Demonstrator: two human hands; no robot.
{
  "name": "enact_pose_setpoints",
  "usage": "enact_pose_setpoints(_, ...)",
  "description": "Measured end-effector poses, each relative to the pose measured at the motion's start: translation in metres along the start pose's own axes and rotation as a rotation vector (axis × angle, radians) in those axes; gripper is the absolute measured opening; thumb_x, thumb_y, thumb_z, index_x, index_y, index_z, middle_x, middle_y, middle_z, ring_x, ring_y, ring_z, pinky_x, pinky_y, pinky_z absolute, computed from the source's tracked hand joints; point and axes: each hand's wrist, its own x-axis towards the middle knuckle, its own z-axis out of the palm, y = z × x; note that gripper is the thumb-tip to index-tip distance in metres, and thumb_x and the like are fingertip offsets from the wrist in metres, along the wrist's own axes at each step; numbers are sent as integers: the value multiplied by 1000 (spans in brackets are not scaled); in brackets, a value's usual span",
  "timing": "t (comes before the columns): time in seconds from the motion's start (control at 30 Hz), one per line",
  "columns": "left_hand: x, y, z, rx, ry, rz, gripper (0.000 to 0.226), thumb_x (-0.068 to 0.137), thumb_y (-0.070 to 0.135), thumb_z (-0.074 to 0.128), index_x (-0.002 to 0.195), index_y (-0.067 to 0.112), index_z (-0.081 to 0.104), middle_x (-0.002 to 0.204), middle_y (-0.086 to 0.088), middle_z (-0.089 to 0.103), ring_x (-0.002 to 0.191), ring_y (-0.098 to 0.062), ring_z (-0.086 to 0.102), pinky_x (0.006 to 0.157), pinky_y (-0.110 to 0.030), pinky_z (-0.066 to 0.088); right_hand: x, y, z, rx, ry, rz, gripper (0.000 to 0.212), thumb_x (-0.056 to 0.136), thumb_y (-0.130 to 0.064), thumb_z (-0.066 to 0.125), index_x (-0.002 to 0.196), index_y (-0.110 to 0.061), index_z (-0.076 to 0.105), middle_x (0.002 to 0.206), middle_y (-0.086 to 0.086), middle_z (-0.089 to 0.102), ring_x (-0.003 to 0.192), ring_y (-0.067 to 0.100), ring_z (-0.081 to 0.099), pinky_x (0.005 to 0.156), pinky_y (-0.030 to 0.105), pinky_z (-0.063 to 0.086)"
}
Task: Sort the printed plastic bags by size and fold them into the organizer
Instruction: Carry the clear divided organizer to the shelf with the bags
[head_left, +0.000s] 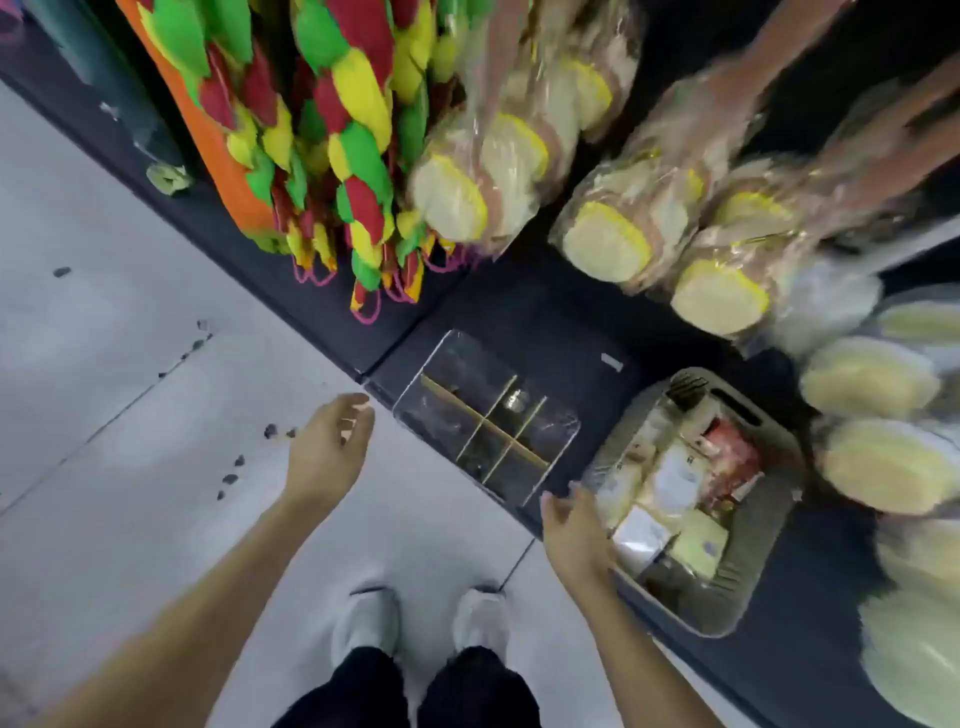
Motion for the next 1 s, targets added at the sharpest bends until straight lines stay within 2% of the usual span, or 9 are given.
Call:
enact_pose_setpoints(0.1,41,-41,46,32,9,-20,32,99,30,44,126,16,54,123,-7,59,108,-23,57,91,-35,44,56,14,49,59,46,55,54,97,-35,45,132,5,43,119,23,61,116,30,55,92,29,38)
enact_pose_setpoints(0.23,93,-85,99,157,-41,3,39,100,31,41,134,15,48,129,-9,56,103,-28,56,81,-31,36,112,26,95,197,133,152,59,98,-29,48,143,2,26,137,26,47,120,39,51,90,36,42)
enact_pose_setpoints(0.4,135,-118,142,136,-142,-8,48,100,35,42,146,23,36,134,-3,55,117,-27,54,91,-29,37,145,36,124,608,197,226,67,95,-34,54,149,-14,21,150,5,34,135,24,37,103,27,32)
enact_pose_setpoints(0.53,143,-123,154,25,-59,-6,40,97,22,51,137,21,49,123,-4,62,111,-28,58,82,-26,39,143,35,127,837,174,194,65,96,-31,53,151,-24,19,147,-4,34,136,17,34,98,24,31)
enact_pose_setpoints(0.63,137,-120,145,19,42,-31,33,93,3,52,121,16,64,111,-7,67,99,-30,62,73,-27,39,136,27,119,892,125,135,54,97,-26,52,146,-25,29,135,-2,45,122,14,43,97,29,36)
enact_pose_setpoints(0.73,123,-118,117,3,65,-85,37,89,-4,56,119,14,65,110,-8,68,86,-25,62,70,-28,43,124,16,102,874,47,64,42,96,-27,52,136,-32,37,129,-6,49,121,12,47,106,34,37)
enact_pose_setpoints(0.83,92,-113,72,-78,45,-173,40,87,-5,58,120,15,64,112,-3,68,87,-30,65,80,-33,48,95,-4,71,804,-37,-1,43,93,-40,52,134,-36,39,128,-14,49,119,8,49,104,34,39)
enact_pose_setpoints(0.9,64,-104,38,-186,29,-233,42,86,-8,58,118,19,64,108,-3,69,90,-35,66,86,-36,49,73,-24,48,736,-71,-41,43,89,-51,48,129,-35,40,122,-17,49,118,13,50,102,38,41)
enact_pose_setpoints(1.0,5,-76,-25,-318,42,-308,44,86,-10,57,118,20,63,101,-3,68,89,-31,66,75,-21,51,25,-63,5,615,-118,-98,46,90,-58,39,128,-32,38,127,-6,49,105,12,56,89,33,46)
